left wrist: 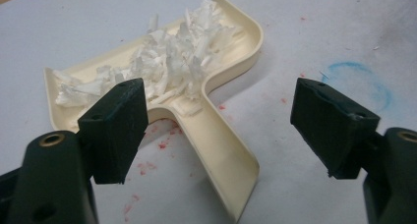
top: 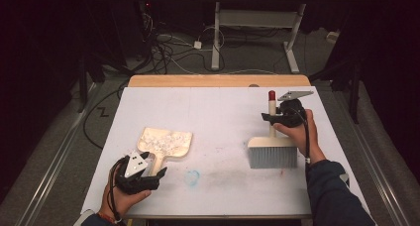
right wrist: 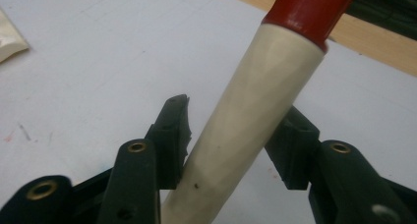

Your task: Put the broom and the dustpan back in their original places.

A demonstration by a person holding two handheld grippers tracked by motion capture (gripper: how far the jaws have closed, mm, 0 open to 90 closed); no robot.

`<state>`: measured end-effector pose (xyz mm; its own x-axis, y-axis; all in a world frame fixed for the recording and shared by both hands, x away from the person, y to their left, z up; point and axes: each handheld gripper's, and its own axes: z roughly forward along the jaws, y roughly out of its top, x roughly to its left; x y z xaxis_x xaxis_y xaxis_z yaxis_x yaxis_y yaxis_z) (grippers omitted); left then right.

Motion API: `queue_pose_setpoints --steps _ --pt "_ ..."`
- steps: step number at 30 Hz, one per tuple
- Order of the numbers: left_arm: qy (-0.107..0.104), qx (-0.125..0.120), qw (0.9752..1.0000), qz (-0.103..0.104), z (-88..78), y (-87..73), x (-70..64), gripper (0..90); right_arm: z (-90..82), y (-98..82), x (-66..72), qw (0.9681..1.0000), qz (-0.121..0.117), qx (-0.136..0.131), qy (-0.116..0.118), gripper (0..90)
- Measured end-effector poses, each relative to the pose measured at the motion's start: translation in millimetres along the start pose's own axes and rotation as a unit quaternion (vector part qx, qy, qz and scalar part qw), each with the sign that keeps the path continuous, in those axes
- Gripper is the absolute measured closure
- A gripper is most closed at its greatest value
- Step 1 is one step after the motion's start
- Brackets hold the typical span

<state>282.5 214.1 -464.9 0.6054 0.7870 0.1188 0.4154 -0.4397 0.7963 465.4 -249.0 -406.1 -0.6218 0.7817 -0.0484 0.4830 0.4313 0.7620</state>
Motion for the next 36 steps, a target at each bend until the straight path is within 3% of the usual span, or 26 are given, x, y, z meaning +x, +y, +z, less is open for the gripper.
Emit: queue_pose_setpoints --steps 2,4,7,13,24,36 --pt "-0.002 0.000 1.0000 -0.002 -0.1 0.1 0.2 20.5 -0.1 0.7 -1.6 0.9998 0.009 -0.008 -0.017 48.6" --pt "-0.002 -0.004 1.0000 0.000 -0.2 -0.9 -0.4 20.5 -0.5 0.9 -3.4 0.9997 0.011 -0.016 -0.014 48.2" --pt "0.000 -0.004 1.0000 0.007 -0.2 -2.0 -2.3 20.5 -3.4 2.1 -2.1 0.9992 0.007 -0.027 -0.030 44.8" --pt "0.000 -0.007 0.9999 0.011 -2.3 -3.0 -3.6 20.5 -10.8 3.7 -0.6 0.9973 0.003 -0.065 -0.033 40.3" --pt "0.009 -0.004 0.9998 0.017 -2.3 -3.4 -4.7 19.8 -38.8 7.0 13.3 0.9891 -0.006 -0.138 -0.051 28.5" --pt "0.016 0.001 0.9994 0.030 -1.0 -3.2 -6.8 19.2 -59.5 1.8 28.9 0.9861 -0.031 -0.155 -0.051 25.8"
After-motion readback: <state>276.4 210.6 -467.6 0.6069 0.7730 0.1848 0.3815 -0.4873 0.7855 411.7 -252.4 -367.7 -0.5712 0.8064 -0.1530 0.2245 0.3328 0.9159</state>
